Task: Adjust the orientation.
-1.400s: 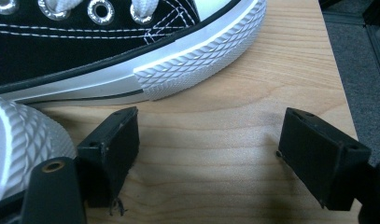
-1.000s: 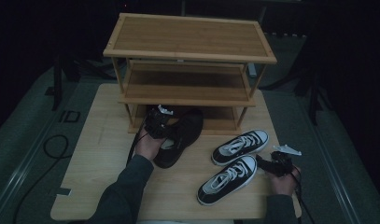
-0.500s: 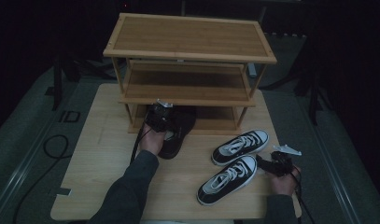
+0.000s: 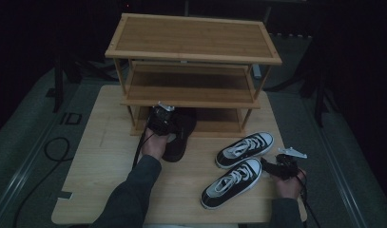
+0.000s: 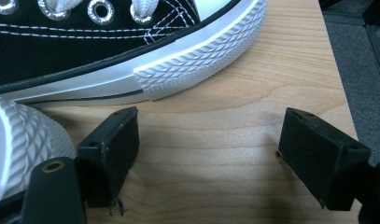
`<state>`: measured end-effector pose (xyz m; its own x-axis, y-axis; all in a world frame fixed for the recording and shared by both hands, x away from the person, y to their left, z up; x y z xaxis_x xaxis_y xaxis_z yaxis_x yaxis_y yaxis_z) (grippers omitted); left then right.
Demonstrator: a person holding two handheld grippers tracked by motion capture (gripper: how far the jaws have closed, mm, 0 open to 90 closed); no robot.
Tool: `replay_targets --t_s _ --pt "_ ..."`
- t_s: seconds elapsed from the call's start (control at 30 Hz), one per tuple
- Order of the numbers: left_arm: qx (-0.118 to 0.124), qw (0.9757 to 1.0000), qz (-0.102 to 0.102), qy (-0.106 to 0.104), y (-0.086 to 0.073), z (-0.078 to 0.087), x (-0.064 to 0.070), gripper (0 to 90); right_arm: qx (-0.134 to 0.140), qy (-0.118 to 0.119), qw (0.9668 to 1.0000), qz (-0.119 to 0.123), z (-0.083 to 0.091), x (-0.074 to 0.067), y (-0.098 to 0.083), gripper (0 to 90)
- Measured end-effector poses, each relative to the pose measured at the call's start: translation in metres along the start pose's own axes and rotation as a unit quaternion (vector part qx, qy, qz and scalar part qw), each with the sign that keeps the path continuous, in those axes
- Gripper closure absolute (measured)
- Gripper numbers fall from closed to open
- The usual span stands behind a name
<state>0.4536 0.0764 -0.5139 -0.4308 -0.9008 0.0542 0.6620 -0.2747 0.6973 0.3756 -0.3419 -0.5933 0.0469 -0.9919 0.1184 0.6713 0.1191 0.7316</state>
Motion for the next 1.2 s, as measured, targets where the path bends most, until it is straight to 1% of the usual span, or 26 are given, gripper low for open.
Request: replay_targets --t_s 0.17,0.2,0.27,0.33,0.4,0.43,0.47,0.5,0.53,0.57,0.6,0.67,0.87,0.93,1.1,1.13,1.17,1.2 --pt "0.011 0.9997 0.005 -0.023 -0.001 0.013 0.000 61.9 0.000 0.000 1.0000 0.000 0.000 0.000 0.000 20.2" --pt "0.013 0.9994 0.006 -0.032 -0.001 0.016 0.000 60.2 0.000 0.000 1.0000 0.000 0.000 0.000 0.000 20.2" --pt "0.018 0.9986 0.000 -0.049 -0.002 0.024 0.001 59.0 0.000 0.000 1.0000 0.000 0.000 0.000 0.000 20.2" --pt "0.021 0.9981 -0.007 -0.058 -0.003 0.032 0.002 58.8 0.000 0.000 1.0000 0.000 0.000 0.000 0.000 20.2" --pt "0.021 0.9981 -0.007 -0.058 -0.003 0.032 0.002 58.8 0.000 0.000 1.0000 0.000 0.000 0.000 0.000 20.2" --pt "0.028 0.9972 -0.015 -0.068 -0.005 0.043 0.003 64.7 0.000 0.000 1.0000 0.000 0.000 0.000 0.000 20.2" --pt "0.029 0.9970 -0.018 -0.070 -0.006 0.047 0.002 64.7 0.000 0.000 1.0000 0.000 0.000 0.000 0.000 20.2" --pt "0.030 0.9967 -0.021 -0.073 -0.007 0.050 0.002 68.1 0.000 0.000 1.0000 0.000 0.000 0.000 0.000 20.2" --pt "0.031 0.9965 -0.019 -0.076 -0.010 0.056 0.000 76.7 0.000 0.000 1.0000 0.000 0.000 0.000 0.000 20.2" --pt "0.031 0.9965 -0.019 -0.076 -0.010 0.056 0.000 80.8 0.000 0.000 1.0000 0.000 0.000 0.000 0.000 20.2" --pt "0.034 0.9960 -0.016 -0.082 -0.013 0.062 -0.002 84.4 0.000 0.000 1.0000 0.000 0.000 0.000 0.000 20.2" --pt "0.037 0.9957 -0.015 -0.083 -0.016 0.067 -0.005 88.7 0.000 0.000 1.0000 0.000 0.000 0.000 0.000 20.2" --pt "0.030 0.9957 -0.019 -0.086 -0.025 0.074 -0.009 89.7 0.000 0.000 1.0000 0.000 0.000 0.000 0.000 20.2" --pt "0.029 0.9953 -0.018 -0.091 -0.032 0.076 -0.010 89.7 0.000 0.000 1.0000 -0.001 0.000 0.000 0.000 20.2" --pt "0.019 0.9944 -0.020 -0.102 -0.047 0.074 -0.007 89.5 0.000 0.000 1.0000 0.000 0.000 0.000 0.000 20.2" --pt "0.019 0.9944 -0.020 -0.102 -0.047 0.074 -0.007 89.4 0.000 0.000 1.0000 0.000 0.000 0.000 0.000 20.2" --pt "0.014 0.9938 -0.021 -0.108 -0.054 0.072 -0.004 89.4 0.000 0.000 1.0000 0.000 0.000 0.000 0.000 20.2" --pt "0.014 0.9938 -0.021 -0.108 -0.054 0.072 -0.004 89.4 0.000 0.000 1.0000 0.000 0.000 0.000 0.000 20.2"
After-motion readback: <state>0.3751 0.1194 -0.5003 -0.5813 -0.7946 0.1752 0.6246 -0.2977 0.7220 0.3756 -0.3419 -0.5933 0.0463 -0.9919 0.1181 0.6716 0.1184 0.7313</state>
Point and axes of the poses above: each handheld gripper's, and its own axes: z roughly backward along the jaws, y roughly out of its top, x roughly to its right, the point moved 5 cm from there along -z, roughly forward along the jaws, and after that the axes turned 10 degrees about -y, right-handed, at the moved point
